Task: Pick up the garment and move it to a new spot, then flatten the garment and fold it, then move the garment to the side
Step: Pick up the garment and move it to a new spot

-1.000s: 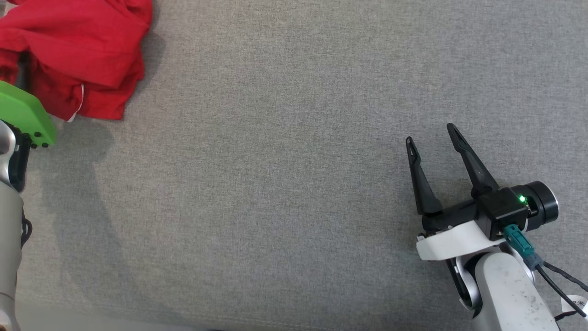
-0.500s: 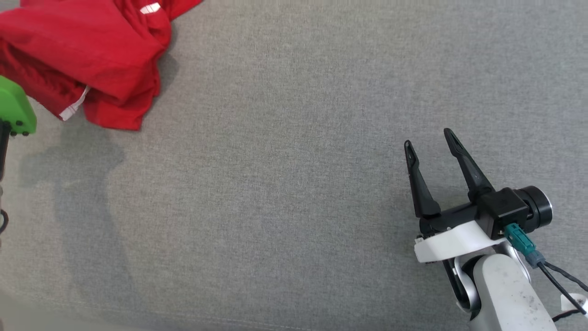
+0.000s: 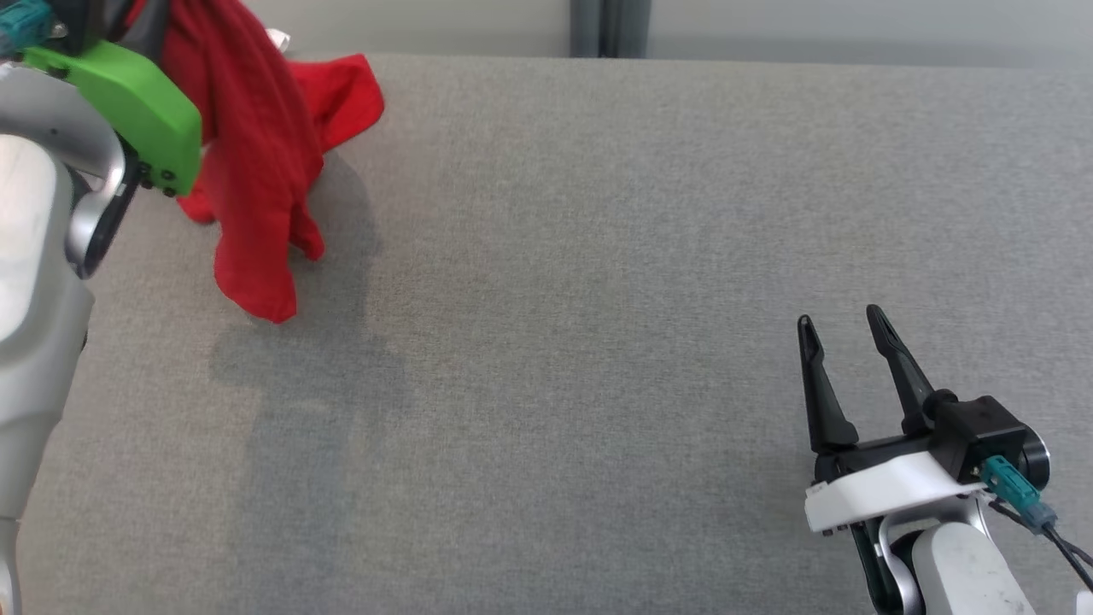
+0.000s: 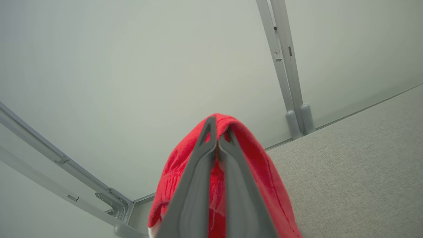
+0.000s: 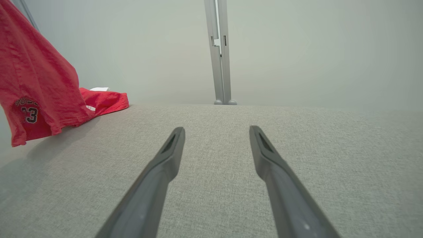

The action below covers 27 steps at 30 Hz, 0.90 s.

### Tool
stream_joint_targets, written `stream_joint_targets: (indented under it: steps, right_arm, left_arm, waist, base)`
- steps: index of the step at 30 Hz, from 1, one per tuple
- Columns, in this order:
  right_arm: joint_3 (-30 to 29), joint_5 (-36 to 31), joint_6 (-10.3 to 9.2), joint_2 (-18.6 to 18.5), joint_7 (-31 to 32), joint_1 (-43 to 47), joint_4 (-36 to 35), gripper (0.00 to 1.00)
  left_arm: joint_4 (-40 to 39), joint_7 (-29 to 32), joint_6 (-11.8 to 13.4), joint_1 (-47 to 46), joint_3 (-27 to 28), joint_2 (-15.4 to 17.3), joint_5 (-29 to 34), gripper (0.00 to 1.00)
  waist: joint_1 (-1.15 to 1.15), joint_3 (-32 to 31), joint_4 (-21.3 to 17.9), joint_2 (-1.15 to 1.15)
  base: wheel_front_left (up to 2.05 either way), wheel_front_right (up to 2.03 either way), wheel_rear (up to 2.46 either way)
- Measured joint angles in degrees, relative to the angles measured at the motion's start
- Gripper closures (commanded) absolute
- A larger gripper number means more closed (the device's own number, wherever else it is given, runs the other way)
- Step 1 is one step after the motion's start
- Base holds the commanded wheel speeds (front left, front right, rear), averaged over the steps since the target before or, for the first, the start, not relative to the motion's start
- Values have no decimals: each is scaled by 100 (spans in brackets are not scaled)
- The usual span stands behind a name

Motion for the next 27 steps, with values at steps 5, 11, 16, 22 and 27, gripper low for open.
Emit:
stream_joint_targets:
  steps: [5,11,16,22,27]
  right_arm:
    - [-119,107,1,0,0,157,13,0]
    - [-201,196,1,0,0,207,11,0]
    - [-218,277,1,0,0,196,-11,0]
    - [-156,344,1,-1,0,76,-26,0]
    - [-163,356,0,0,0,-41,-31,0]
  left_arm:
    - [-1013,460,0,-5,-407,14,-323,100]
    - [-1925,770,48,-13,-599,-386,-565,100]
    - [-2072,461,370,121,-615,-1015,-720,100]
    - [-1225,-432,664,969,-633,-1506,-894,100]
    - [-29,-1066,781,1577,-568,-1507,-944,100]
  waist:
    - [0,-315,-355,0]
    - [0,-515,-873,0]
    - [0,-543,-1274,0]
    - [0,-315,-1531,0]
    - [0,-36,-1626,0]
  base:
    - [0,0,0]
    - [0,0,0]
    - [0,0,0]
    - [0,0,0]
    - [0,0,0]
